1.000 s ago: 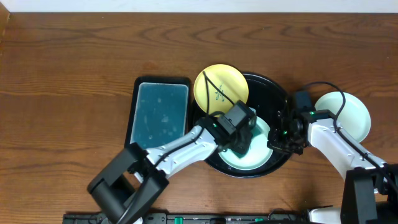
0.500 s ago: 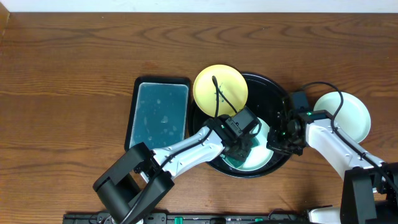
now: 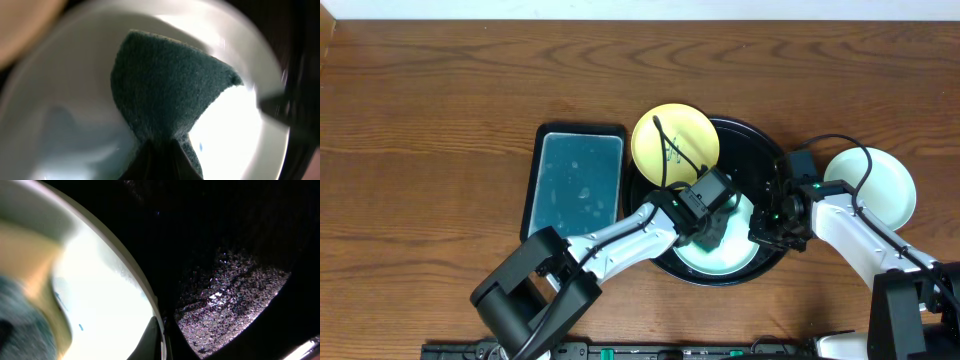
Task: Clean dirty plates on tray and stack at the side
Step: 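Scrub the blue marks on the white plate with the sponge in the left gripper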
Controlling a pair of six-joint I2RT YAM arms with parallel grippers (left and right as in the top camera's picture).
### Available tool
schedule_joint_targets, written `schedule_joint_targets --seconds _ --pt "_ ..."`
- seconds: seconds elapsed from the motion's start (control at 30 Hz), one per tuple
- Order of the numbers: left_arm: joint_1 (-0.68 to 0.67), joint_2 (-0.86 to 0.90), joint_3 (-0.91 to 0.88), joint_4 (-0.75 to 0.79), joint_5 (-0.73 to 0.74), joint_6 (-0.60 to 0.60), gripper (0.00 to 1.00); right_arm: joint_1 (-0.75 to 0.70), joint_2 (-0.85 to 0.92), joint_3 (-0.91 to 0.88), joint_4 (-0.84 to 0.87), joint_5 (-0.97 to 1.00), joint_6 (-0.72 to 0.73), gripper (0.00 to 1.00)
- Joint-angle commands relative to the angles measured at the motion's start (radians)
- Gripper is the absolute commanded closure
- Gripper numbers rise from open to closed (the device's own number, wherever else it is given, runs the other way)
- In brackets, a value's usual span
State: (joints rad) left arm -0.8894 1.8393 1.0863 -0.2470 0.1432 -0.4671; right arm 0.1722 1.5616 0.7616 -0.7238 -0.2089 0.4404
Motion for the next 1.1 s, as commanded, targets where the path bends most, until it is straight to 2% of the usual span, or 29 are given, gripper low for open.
schedule_joint_targets --seconds 0.0,0.33,0.57,0.8,1.07 --pt "0.006 0.019 -0.006 0.039 -0.054 -0.072 0.92 0.0 0.011 -0.031 -0.001 0.073 0.016 0.99" --pt "-0.063 0.031 -0.008 0.068 0.066 -0.077 0.92 0.0 0.011 -0.031 -0.001 0.073 0.016 0.99" --pt "-0.102 0.031 -0.009 -0.024 0.073 -0.076 0.92 0.0 0.011 -0.031 -0.002 0.072 0.016 0.99" --pt "-0.031 0.031 -0.009 -0.164 -0.068 -0.076 0.92 0.0 0.011 -0.031 -0.006 0.07 0.016 0.99" --pt "0.138 0.031 -0.009 -0.099 -0.1 -0.079 0.92 0.0 0.011 -0.031 -0.006 0.07 0.016 0.99"
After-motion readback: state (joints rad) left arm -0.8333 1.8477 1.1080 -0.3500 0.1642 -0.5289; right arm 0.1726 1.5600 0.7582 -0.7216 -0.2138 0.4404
